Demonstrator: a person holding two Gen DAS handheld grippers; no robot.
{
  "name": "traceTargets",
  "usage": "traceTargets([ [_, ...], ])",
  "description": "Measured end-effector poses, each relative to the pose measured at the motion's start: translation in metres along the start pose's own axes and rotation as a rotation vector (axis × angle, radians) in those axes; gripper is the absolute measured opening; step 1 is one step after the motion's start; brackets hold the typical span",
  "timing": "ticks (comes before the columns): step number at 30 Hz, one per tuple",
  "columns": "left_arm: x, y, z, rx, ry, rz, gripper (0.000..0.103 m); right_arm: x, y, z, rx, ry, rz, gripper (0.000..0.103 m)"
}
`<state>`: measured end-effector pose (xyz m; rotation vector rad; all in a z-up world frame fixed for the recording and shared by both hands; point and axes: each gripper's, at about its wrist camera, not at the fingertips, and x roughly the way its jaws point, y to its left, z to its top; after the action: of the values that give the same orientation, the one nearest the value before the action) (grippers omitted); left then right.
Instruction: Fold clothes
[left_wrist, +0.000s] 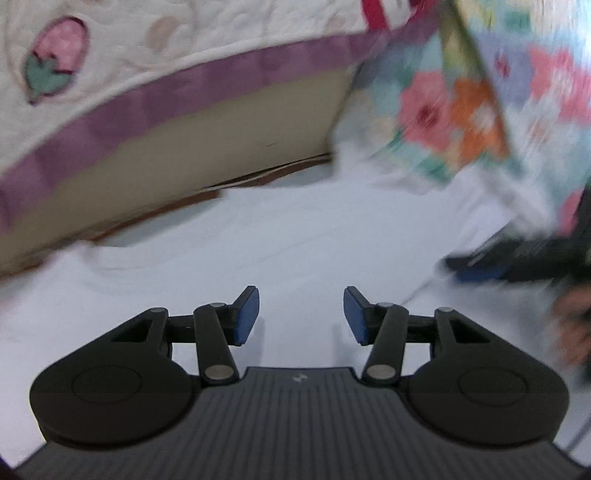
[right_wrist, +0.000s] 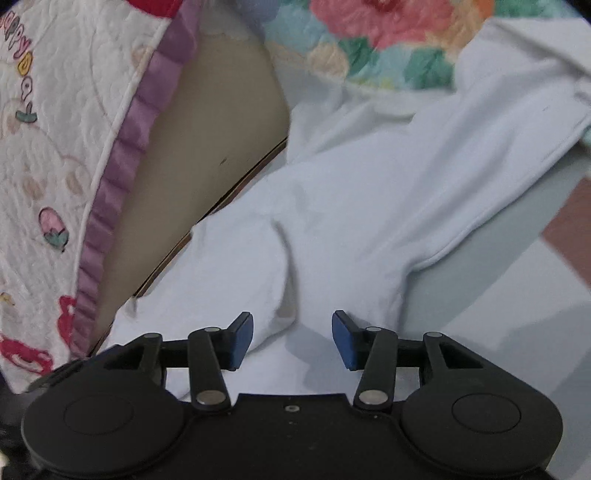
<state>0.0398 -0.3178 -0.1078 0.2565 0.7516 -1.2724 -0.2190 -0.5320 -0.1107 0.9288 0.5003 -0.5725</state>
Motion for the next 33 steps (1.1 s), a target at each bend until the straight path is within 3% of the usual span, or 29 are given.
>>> traceTargets([
  [2,0.01,-0.018,0.006,-0.033,0.014,-0.043,0.05,-0.005,-0.005,0.001,-0.027,-0.038,-0.035,0.053],
  [4,0.022,-0.039,0.007,-0.029,0.028,-0.038,0.052,-0.009,-0.009,0.005,-0.083,-0.054,-0.097,0.051],
  [10,0.061,-0.097,0.0,-0.005,0.075,-0.145,0.05,-0.067,-0.055,0.024,0.02,-0.201,-0.239,0.052],
  [14,0.097,-0.143,0.002,0.049,0.095,-0.164,0.034,-0.112,-0.081,0.035,0.014,-0.305,-0.373,0.052],
  [17,0.126,-0.164,0.005,0.072,0.139,-0.144,0.025,-0.138,-0.095,0.035,-0.037,-0.376,-0.41,0.052],
  [20,0.147,-0.168,0.002,0.058,0.2,-0.122,0.023,-0.143,-0.108,0.034,-0.053,-0.366,-0.414,0.052],
  [25,0.144,-0.166,0.002,0.062,0.211,-0.118,0.022,-0.132,-0.13,0.03,-0.067,-0.344,-0.473,0.051],
  [26,0.138,-0.162,0.003,0.041,0.184,-0.156,0.023,-0.129,-0.13,0.031,-0.081,-0.34,-0.485,0.036],
  [27,0.131,-0.161,0.004,0.014,0.166,-0.192,0.028,-0.127,-0.129,0.032,-0.092,-0.337,-0.494,0.014],
  [30,0.112,-0.161,0.007,-0.042,0.123,-0.266,0.029,-0.132,-0.123,0.032,-0.073,-0.379,-0.418,0.007],
  [33,0.089,-0.174,0.008,0.027,0.041,-0.303,0.032,-0.143,-0.114,0.034,-0.024,-0.417,-0.278,0.007],
])
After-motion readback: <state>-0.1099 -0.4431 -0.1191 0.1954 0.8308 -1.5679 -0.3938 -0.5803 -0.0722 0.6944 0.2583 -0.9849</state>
